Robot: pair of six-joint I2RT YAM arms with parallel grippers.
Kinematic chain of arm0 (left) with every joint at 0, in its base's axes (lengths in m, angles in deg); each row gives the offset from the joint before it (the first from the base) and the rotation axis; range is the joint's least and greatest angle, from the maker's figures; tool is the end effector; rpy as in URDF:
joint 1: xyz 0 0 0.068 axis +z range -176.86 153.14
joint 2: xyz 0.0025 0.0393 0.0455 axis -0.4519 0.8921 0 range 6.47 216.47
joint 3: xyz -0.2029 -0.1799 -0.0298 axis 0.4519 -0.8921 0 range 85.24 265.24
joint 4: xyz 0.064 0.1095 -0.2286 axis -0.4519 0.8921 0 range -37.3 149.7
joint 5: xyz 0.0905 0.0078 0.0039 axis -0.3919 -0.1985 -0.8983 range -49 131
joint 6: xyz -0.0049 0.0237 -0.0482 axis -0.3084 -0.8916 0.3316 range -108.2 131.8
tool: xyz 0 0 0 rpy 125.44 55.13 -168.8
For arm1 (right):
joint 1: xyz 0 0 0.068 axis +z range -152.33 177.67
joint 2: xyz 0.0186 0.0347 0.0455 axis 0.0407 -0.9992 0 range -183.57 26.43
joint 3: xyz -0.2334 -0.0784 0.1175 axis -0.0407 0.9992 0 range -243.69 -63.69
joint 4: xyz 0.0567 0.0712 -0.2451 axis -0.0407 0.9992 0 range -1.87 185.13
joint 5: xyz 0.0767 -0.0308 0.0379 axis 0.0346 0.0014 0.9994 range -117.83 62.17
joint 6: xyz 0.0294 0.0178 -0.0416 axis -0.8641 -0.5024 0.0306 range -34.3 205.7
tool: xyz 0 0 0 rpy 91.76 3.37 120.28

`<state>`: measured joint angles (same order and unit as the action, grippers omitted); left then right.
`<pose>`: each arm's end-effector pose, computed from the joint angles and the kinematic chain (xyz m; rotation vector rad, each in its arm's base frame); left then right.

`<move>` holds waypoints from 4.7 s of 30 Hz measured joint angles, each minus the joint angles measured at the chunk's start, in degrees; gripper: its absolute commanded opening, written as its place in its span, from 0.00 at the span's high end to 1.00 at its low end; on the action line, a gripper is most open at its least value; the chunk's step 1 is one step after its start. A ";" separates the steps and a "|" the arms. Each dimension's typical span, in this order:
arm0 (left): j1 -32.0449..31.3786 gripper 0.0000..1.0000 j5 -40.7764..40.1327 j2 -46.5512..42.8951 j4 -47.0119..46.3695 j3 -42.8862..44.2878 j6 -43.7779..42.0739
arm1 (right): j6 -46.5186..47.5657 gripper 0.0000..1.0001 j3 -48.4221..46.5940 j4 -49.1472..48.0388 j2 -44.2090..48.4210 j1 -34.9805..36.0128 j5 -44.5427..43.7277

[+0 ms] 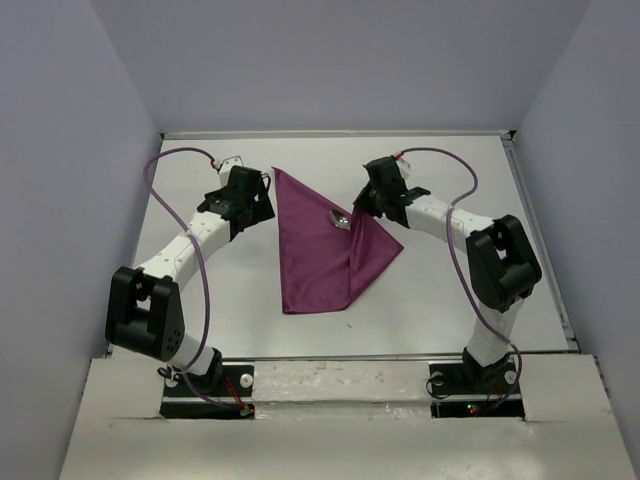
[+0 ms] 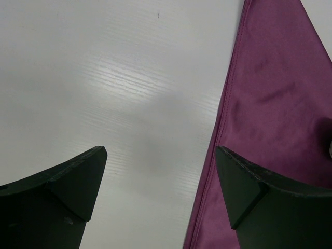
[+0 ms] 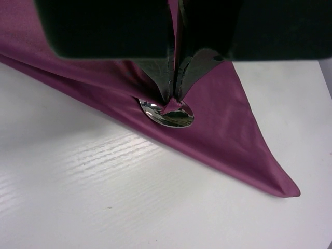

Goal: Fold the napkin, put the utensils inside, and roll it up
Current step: Fold the napkin at the center of the board.

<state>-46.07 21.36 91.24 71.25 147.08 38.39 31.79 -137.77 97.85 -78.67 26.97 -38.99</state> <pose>0.3112 -0.0958 0.2650 -0.3184 2.2218 -0.0357 0.3628 0.1957 0.2225 0.5966 2.2469 0.5374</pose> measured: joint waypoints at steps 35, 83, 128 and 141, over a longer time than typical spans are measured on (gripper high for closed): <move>0.20 0.01 1.03 -1.18 0.85 -0.44 0.02 | 4.55 0.49 -10.86 0.26 -10.82 3.48 0.42; 6.40 0.36 10.73 58.82 8.55 65.79 6.56 | 17.09 0.40 4.96 21.00 24.04 4.15 -21.97; -18.10 1.00 6.38 32.28 5.05 40.52 7.89 | 17.84 0.41 10.51 23.32 26.97 4.15 -23.63; -23.30 1.00 2.84 32.20 5.53 37.90 12.15 | 16.68 0.41 14.25 23.39 33.07 4.15 -25.31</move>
<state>-69.37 24.20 123.44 76.78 184.98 50.54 48.47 -123.52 121.23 -45.60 31.12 -64.30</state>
